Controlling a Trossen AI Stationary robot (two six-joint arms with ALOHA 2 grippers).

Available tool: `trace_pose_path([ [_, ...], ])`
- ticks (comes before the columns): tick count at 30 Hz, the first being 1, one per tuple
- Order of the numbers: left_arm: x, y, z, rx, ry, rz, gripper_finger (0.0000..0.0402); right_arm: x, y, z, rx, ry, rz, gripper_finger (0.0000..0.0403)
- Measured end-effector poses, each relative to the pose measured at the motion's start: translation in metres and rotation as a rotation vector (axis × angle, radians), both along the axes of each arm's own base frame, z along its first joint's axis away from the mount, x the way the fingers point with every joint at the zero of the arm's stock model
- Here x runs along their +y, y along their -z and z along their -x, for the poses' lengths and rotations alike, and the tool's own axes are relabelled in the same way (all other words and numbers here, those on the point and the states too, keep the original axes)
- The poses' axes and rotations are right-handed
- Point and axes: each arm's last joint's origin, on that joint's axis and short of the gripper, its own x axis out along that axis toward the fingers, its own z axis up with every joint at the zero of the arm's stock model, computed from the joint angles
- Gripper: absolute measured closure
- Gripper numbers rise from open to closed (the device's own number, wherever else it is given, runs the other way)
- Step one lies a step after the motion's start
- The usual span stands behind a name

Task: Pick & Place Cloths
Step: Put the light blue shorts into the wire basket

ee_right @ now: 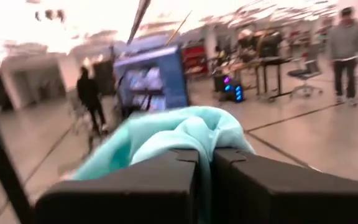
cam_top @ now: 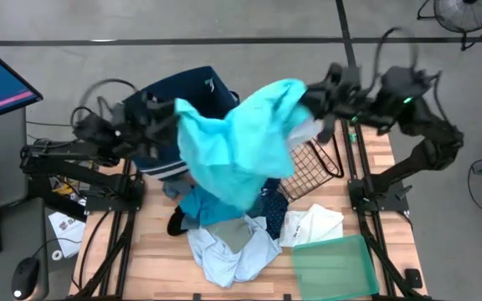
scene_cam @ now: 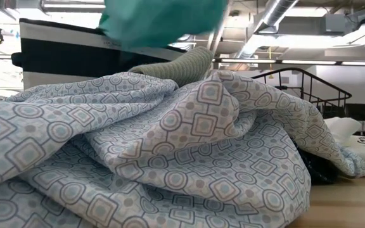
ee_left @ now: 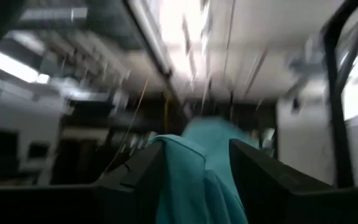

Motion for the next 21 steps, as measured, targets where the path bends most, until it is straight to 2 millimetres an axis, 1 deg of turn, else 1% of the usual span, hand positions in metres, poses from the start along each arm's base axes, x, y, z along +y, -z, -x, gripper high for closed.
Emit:
trace_pose_path([
  [2, 0.001, 0.012, -0.006, 0.144, -0.058, 0.005, 0.0209, -0.008, -0.004, 0.009, -0.025, 0.041, -0.021, 0.0402],
  [6, 0.004, 0.041, -0.018, 0.445, -0.156, 0.019, 0.0192, -0.023, -0.006, 0.018, -0.051, 0.165, -0.057, 0.0403],
  [8, 0.003, 0.056, -0.026, 0.583, -0.170, 0.008, 0.0187, -0.031, -0.006, 0.020, -0.047, 0.226, -0.061, 0.0403],
  [10, 0.001, 0.069, -0.035, 0.681, -0.166, 0.006, 0.0185, -0.037, -0.004, 0.022, -0.025, 0.280, -0.064, 0.0403],
  [13, -0.007, 0.086, -0.053, 0.773, -0.137, -0.016, 0.0183, -0.044, 0.002, 0.022, 0.031, 0.336, -0.057, 0.0403],
  [16, -0.022, 0.102, -0.070, 0.853, -0.072, -0.094, 0.0182, -0.049, 0.004, 0.023, 0.075, 0.416, -0.025, 0.0403],
  [18, -0.034, 0.113, -0.079, 0.896, -0.014, -0.133, 0.0182, -0.051, 0.004, 0.024, 0.089, 0.485, -0.001, 0.0403],
  [21, -0.053, 0.123, -0.086, 0.930, 0.054, -0.171, 0.0182, -0.051, 0.002, 0.030, 0.121, 0.620, 0.063, 0.0403],
])
